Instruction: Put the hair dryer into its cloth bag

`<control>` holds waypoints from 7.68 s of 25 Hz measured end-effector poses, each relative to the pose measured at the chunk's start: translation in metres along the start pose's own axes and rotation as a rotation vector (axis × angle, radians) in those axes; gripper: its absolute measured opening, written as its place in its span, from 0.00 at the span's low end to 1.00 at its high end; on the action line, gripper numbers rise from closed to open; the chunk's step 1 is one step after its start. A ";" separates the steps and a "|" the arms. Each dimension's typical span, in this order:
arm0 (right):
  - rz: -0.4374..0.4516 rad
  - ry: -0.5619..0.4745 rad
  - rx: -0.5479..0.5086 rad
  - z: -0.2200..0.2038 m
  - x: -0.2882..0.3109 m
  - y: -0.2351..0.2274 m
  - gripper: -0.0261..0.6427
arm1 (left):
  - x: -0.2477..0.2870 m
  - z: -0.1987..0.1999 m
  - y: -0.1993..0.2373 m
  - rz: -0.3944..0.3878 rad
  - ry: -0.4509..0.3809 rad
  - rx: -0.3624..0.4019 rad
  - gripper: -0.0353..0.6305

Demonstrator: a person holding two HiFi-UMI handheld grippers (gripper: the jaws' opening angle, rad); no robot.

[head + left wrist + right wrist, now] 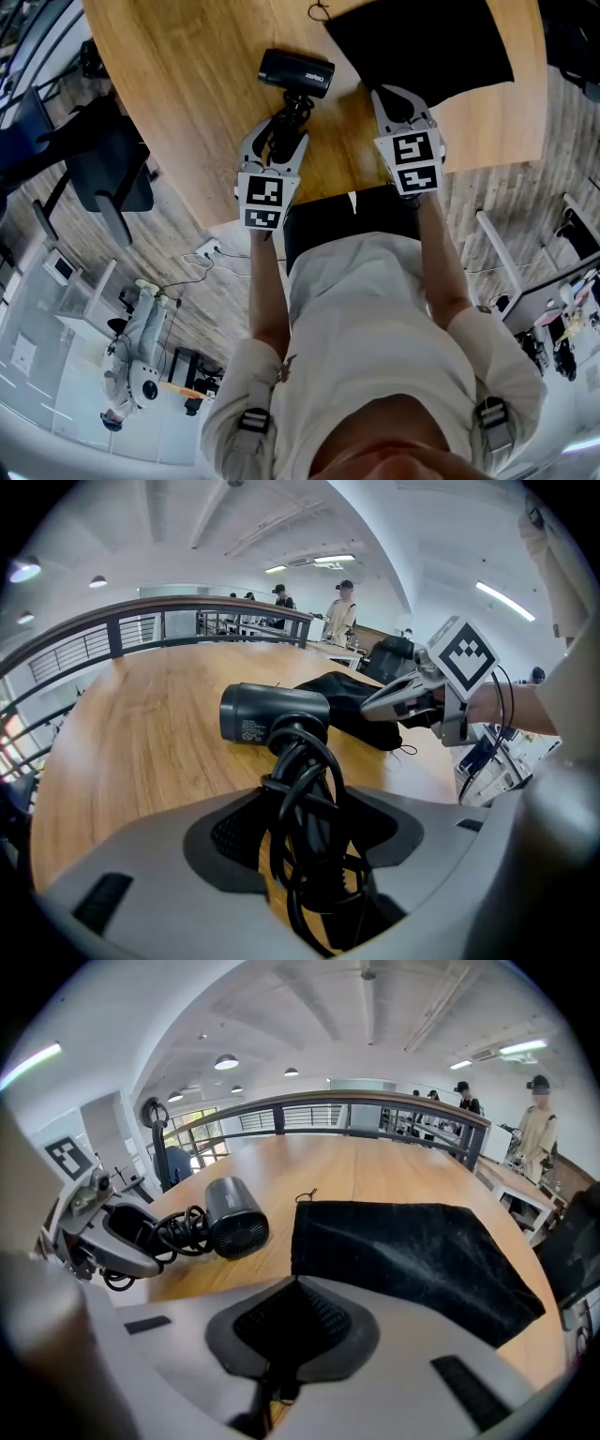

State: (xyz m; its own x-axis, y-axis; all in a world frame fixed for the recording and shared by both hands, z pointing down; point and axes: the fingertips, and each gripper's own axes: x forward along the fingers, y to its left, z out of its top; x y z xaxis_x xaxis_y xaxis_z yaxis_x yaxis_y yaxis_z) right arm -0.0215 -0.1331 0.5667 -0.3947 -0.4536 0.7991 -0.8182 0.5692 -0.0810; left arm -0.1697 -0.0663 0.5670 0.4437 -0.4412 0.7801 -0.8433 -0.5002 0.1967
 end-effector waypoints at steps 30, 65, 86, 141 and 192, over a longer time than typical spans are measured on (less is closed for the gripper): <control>-0.072 -0.206 0.065 0.030 -0.054 -0.010 0.08 | 0.008 0.012 -0.059 -0.207 0.021 0.141 0.45; 0.028 -0.257 0.014 0.017 -0.080 0.017 0.08 | 0.054 0.046 -0.088 -0.311 0.060 0.255 0.45; 0.075 -0.249 -0.025 0.011 -0.087 0.029 0.08 | 0.081 0.075 -0.099 -0.368 0.040 0.324 0.45; 0.060 -0.228 -0.055 -0.002 -0.088 0.036 0.08 | 0.040 0.004 -0.071 -0.238 0.057 0.286 0.49; 0.105 -0.240 -0.030 -0.002 -0.086 0.045 0.08 | 0.089 0.071 -0.100 -0.315 -0.064 0.350 0.30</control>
State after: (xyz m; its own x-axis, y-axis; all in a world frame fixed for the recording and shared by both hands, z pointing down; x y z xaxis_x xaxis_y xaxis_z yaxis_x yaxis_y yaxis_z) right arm -0.0236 -0.0674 0.4958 -0.5675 -0.5383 0.6230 -0.7562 0.6401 -0.1357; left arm -0.0242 -0.1080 0.5749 0.6884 -0.2668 0.6745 -0.5163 -0.8334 0.1972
